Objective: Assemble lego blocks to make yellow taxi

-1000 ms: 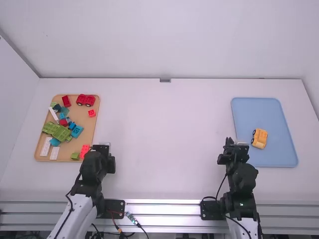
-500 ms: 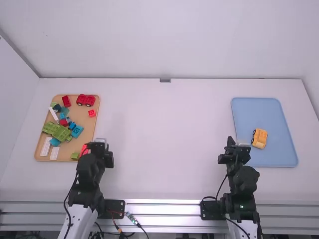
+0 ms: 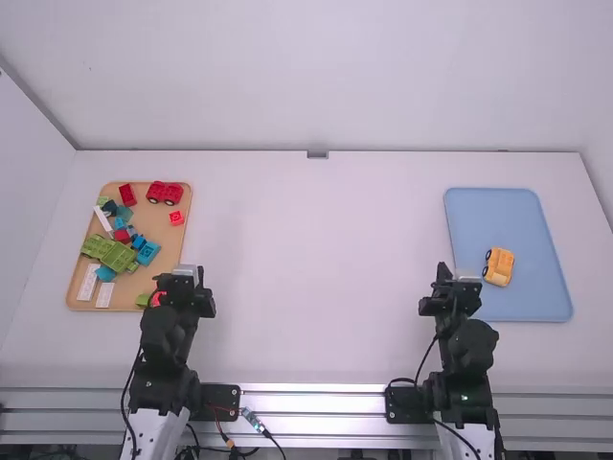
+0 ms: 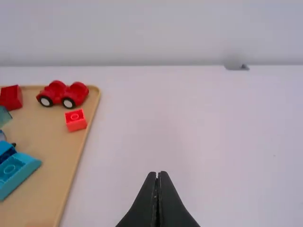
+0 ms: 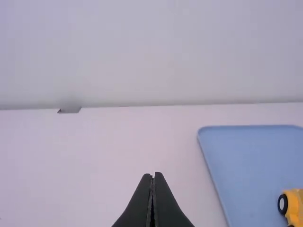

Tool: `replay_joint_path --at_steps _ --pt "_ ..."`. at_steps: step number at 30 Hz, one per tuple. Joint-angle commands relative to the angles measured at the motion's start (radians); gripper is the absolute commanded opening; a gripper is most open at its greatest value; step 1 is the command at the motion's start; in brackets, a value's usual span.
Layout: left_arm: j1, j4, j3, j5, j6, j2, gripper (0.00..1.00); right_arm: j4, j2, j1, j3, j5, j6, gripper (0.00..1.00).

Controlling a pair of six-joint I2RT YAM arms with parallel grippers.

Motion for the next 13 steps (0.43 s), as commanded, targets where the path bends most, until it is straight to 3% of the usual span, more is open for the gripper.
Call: replay_joint_path --at_steps 1,13 --pt "0.000 -0.006 -0.008 0.001 0.001 -0.033 0.00 -0.007 -0.009 0.000 -0.011 0.003 0.007 0.00" --pt "0.000 -0.006 -0.008 0.001 0.001 -0.120 0.00 -0.007 -0.009 0.000 -0.011 0.003 0.007 0.00"
